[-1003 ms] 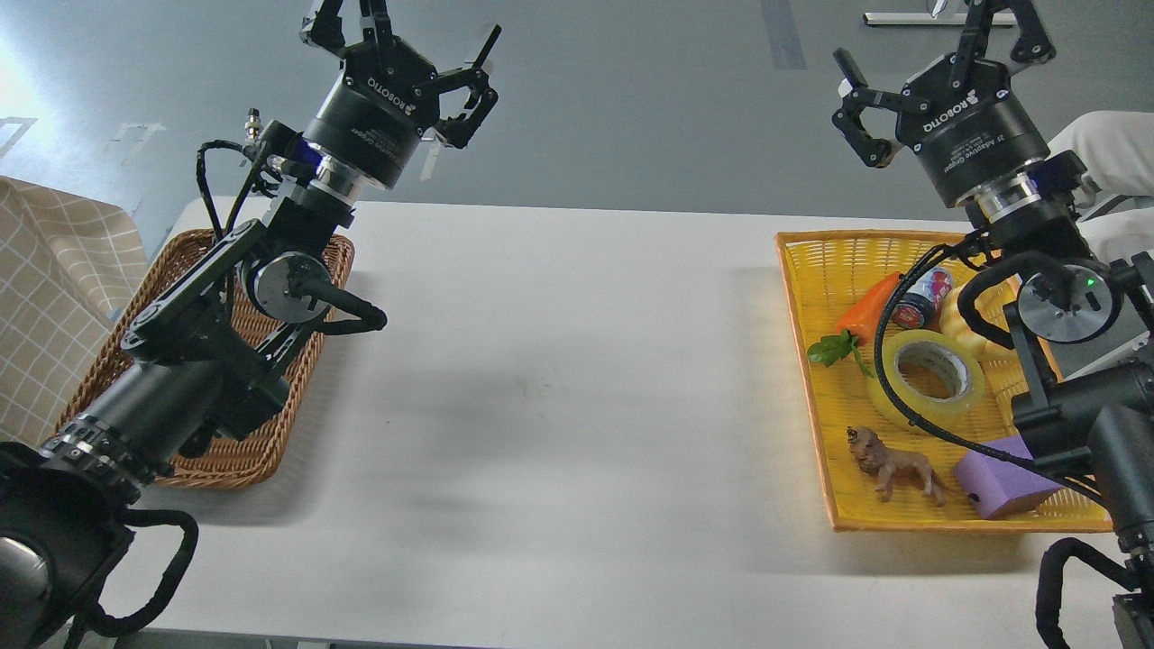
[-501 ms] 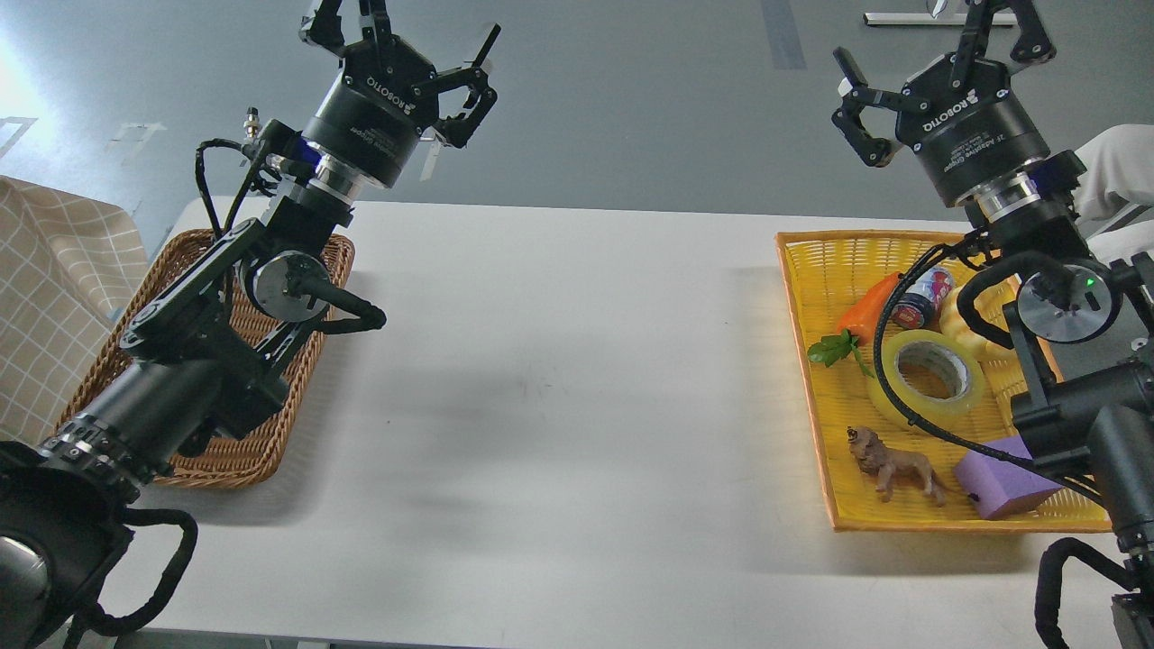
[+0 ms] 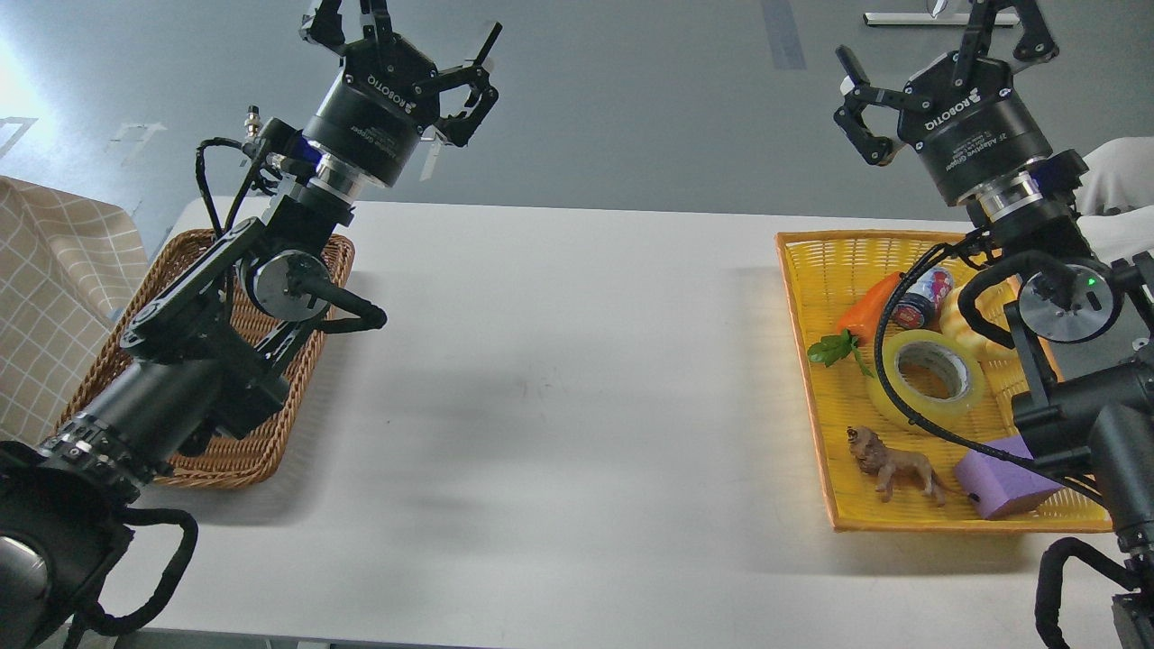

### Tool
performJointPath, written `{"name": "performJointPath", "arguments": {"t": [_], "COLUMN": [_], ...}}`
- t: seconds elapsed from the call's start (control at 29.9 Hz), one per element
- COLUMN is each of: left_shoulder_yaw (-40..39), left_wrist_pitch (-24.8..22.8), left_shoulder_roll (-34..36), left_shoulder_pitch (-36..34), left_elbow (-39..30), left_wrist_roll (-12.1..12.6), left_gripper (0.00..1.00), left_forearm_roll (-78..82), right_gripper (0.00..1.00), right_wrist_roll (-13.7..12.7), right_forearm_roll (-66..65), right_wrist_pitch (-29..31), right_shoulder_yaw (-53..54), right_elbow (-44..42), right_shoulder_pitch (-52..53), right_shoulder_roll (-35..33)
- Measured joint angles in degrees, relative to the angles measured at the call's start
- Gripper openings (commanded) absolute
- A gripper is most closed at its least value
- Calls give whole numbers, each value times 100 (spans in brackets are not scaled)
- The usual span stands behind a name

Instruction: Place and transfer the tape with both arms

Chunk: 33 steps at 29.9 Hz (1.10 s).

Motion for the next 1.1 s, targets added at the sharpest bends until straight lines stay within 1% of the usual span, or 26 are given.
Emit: {"name": "performJointPath", "arguments": {"t": [1.1], "left_shoulder_yaw": [-10], "left_wrist_pitch": [0], "left_shoulder_roll": [0], "left_shoulder_pitch": [7], "left_elbow": [-35], "left_wrist_roll": [-43], "left_gripper": [98], "left_forearm_roll": [-2], "right_gripper": [100], "right_wrist_roll": [0], "right_forearm_roll": [0], "right_wrist_pitch": [0], "right_shoulder_yaw": [-5], "right_elbow": [5], "right_shoulder_pitch": [-9], "right_shoulder_roll": [-8]}}
